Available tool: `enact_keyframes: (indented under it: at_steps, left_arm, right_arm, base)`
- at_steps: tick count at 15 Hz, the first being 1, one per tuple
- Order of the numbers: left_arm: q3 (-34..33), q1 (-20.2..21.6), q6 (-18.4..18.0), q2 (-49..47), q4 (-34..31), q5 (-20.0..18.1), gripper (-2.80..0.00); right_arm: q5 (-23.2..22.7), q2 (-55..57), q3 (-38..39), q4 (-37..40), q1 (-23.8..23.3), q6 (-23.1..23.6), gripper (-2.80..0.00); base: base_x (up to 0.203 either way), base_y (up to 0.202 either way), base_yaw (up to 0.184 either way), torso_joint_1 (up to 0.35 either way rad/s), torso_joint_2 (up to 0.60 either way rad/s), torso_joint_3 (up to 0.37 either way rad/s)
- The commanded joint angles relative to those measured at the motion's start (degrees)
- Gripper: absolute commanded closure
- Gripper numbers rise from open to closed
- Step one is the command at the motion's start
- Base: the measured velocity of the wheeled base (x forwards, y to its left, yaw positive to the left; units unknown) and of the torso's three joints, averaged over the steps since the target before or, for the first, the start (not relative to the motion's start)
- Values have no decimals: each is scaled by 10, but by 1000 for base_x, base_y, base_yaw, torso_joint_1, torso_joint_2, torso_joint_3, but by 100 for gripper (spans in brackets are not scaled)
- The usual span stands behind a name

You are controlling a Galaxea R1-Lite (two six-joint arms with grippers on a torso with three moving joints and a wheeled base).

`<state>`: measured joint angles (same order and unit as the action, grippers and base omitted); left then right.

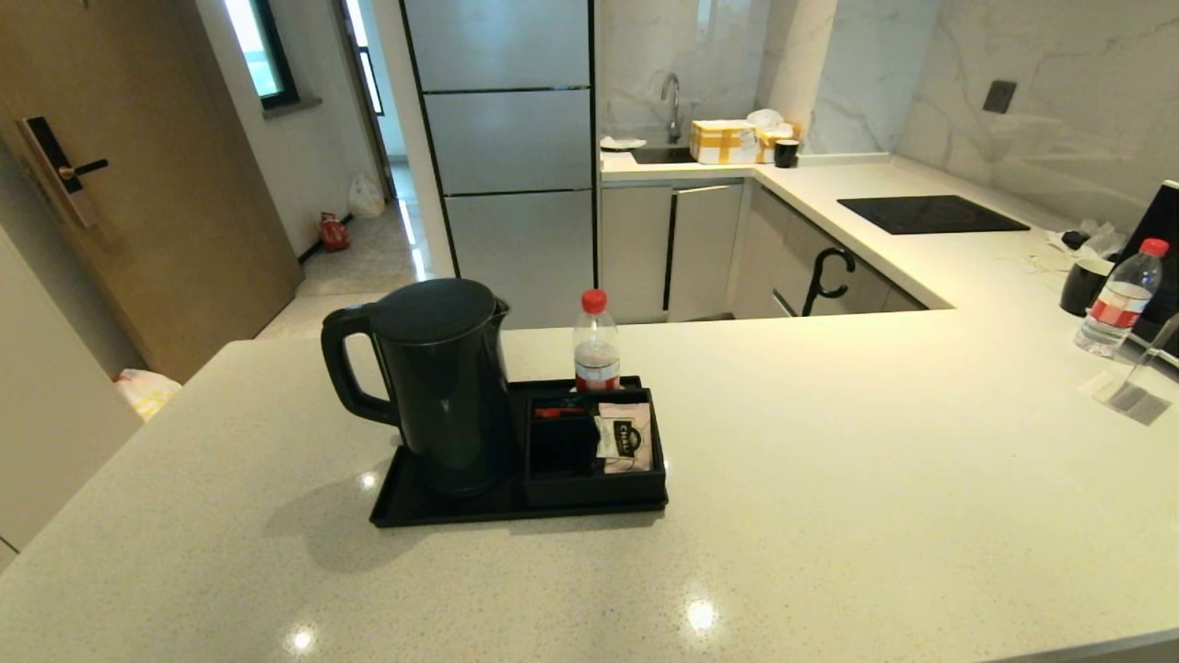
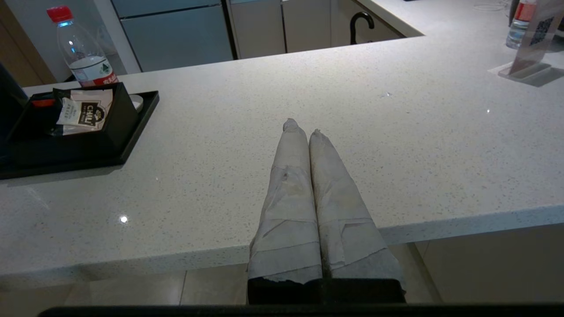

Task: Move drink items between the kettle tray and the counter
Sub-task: Pick up the kettle

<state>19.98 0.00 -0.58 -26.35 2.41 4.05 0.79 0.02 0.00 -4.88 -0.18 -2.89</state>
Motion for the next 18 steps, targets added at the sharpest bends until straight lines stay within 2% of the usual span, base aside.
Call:
enact_keyframes:
  at_steps: [1,5,7,9,11,12,13,14,18]
  left_arm:
    - [66,0,5,-204,-1,3,0]
    - [190,-2,20,-528,-1,19,0]
    - [259,-4,27,-647,6,27,0]
    - [313,-5,30,-715,47,31,0]
    - [326,-12,20,-761,172,35,0]
    - [331,-18,13,-770,191,42,0]
    - [336,-28,10,-775,189,56,-71]
    - [338,-30,9,-775,187,56,-280]
    - [330,-35,13,-765,171,56,-280]
  right_arm:
    - [0,0,18,0,0,0,0]
    - [0,0,18,0,0,0,0]
    - [0,0,18,0,0,0,0]
    - [-1,0,18,0,0,0,0]
    - [0,0,18,0,0,0,0]
    - [0,0,18,0,0,0,0]
    - [0,0,18,0,0,0,0]
    - [0,0,18,0,0,0,0]
    - [0,0,18,0,0,0,0]
  base:
    - [0,0,0,0,0,0]
    - [0,0,0,0,0,0]
    - [0,0,0,0,0,0]
    - [0,0,0,0,0,0]
    - [0,0,0,0,0,0]
    - [0,0,0,0,0,0]
    - [0,0,0,0,0,0]
    - [0,0,0,0,0,0]
    - [0,0,0,0,0,0]
